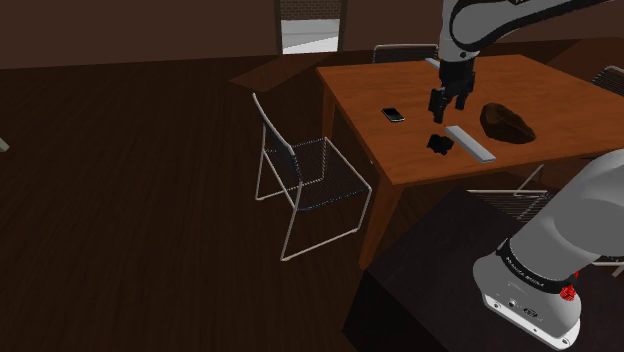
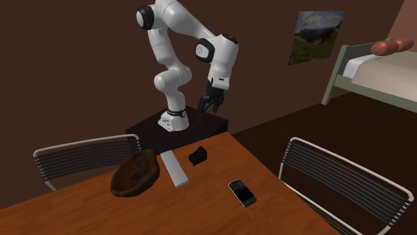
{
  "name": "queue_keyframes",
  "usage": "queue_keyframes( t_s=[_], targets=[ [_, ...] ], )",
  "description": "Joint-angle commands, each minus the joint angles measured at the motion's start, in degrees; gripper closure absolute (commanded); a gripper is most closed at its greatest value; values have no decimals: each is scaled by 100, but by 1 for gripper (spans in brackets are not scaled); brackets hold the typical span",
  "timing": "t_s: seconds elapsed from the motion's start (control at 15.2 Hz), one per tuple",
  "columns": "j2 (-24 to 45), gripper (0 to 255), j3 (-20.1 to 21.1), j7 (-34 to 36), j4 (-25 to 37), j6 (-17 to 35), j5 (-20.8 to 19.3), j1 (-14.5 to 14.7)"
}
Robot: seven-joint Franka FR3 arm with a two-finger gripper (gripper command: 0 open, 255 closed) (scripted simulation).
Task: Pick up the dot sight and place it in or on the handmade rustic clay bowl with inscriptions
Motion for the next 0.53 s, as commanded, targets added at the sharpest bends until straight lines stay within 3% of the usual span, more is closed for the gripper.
queue_keyframes(
  t_s=[0.0,0.46],
  targets=[
    [372,0,-74,36,-4,339,-113,-55],
    [1803,0,-408,25,308,1358,-476,-316]
  ],
)
